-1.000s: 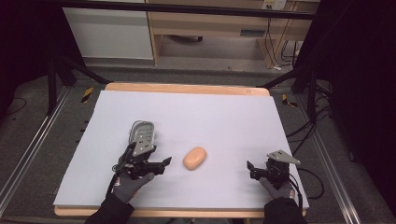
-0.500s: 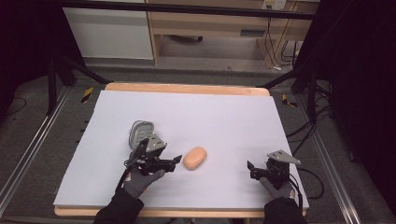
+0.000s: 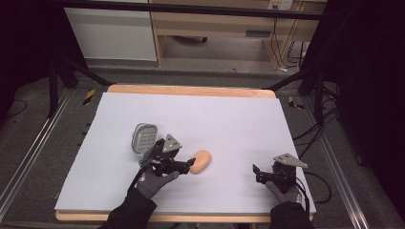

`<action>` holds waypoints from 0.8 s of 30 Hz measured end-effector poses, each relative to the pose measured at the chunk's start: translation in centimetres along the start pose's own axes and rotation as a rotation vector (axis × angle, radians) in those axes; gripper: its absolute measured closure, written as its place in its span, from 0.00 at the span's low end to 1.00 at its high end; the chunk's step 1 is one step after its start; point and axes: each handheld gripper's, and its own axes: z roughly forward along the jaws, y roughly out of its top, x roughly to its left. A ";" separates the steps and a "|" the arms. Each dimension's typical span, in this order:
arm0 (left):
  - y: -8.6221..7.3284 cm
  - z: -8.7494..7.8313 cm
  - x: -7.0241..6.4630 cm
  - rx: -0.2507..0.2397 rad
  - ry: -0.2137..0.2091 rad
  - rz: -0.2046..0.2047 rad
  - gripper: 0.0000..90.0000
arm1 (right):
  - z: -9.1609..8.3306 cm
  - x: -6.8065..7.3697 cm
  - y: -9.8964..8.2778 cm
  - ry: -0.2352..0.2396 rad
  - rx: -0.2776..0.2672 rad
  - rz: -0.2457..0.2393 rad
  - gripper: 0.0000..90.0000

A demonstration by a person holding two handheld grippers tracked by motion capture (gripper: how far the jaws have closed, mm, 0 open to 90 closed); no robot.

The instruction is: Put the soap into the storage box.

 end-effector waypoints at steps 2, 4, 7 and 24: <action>0.1 0.2 -0.1 0.002 -0.002 0.000 0.29 | 0.0 0.0 0.0 0.002 0.000 0.002 0.07; 0.2 0.5 -0.3 0.008 -0.002 0.007 0.29 | 0.0 0.0 0.0 0.003 0.000 0.003 0.07; 0.3 0.8 -0.4 0.014 -0.001 0.011 0.29 | 0.0 0.0 0.0 0.003 0.000 0.000 0.07; 0.6 3.0 -1.2 0.054 -0.025 0.019 0.29 | 0.0 0.0 0.0 0.006 0.005 0.000 0.06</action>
